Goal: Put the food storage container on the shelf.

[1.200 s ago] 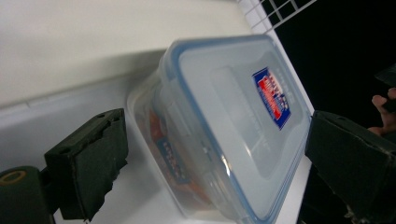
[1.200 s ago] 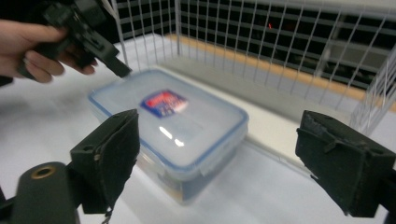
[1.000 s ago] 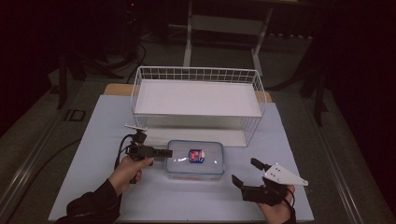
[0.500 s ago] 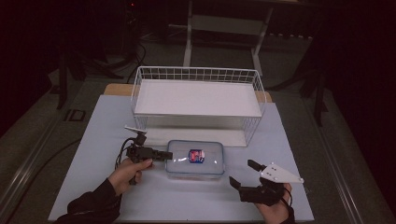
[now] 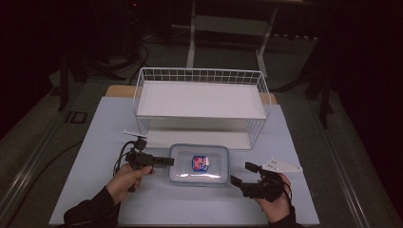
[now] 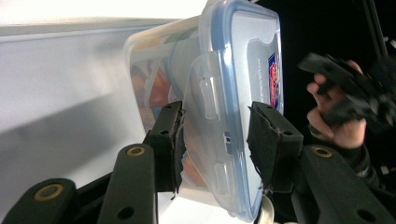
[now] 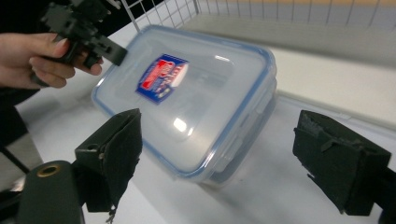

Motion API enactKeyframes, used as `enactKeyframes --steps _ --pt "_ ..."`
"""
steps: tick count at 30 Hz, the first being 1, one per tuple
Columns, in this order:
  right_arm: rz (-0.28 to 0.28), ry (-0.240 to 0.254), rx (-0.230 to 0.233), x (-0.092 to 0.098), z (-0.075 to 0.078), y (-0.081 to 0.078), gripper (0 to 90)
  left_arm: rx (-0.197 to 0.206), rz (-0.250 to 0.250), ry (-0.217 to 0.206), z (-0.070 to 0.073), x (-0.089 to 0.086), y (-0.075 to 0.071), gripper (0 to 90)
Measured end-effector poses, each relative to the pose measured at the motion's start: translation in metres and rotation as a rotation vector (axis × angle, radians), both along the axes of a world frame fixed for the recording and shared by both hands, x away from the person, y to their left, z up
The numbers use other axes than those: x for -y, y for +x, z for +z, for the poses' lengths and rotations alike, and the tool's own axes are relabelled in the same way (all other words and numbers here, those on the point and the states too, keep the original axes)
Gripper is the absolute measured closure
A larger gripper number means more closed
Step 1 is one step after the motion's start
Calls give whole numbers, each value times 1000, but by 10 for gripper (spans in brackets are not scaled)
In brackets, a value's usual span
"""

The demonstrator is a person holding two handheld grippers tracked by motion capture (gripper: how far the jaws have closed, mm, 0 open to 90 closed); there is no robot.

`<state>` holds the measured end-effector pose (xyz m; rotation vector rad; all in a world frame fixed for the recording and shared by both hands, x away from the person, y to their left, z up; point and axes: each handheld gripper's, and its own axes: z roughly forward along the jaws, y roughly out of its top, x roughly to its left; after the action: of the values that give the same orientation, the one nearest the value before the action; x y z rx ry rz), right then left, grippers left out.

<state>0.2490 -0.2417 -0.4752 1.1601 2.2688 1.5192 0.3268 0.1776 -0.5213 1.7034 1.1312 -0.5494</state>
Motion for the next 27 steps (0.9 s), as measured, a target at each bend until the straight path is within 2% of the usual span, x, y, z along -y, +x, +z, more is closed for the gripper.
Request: enactKeyframes --steps 5,7,8,9,11,14,15,18,24,27 --pt "34 51 -123 -3 -10 21 178 51 -30 0 2 -1 -6 579" --pt "44 63 -158 -5 -14 27 202 65 -39 1 2 -1 -7 580" --pt "44 63 -158 -5 -14 27 202 65 -39 1 2 -1 -7 583" --pt "60 68 -195 -7 -20 33 219 72 -46 -1 2 -1 -8 584" --pt "82 78 -225 -9 -23 36 227 79 -53 2 3 -2 -9 586" --pt "89 81 -242 -9 -26 38 239 84 -57 -1 3 -2 -10 586" --pt "112 85 -274 -11 -30 40 256 87 -60 -3 2 -2 -11 588" --pt "133 102 -300 -11 -33 40 310 92 -60 -12 2 -2 -12 590" --pt "119 110 -316 -9 -34 43 440 113 -72 -5 3 -3 -14 591" --pt "122 138 -339 -6 -35 45 467 123 -78 -3 3 -3 -16 592"
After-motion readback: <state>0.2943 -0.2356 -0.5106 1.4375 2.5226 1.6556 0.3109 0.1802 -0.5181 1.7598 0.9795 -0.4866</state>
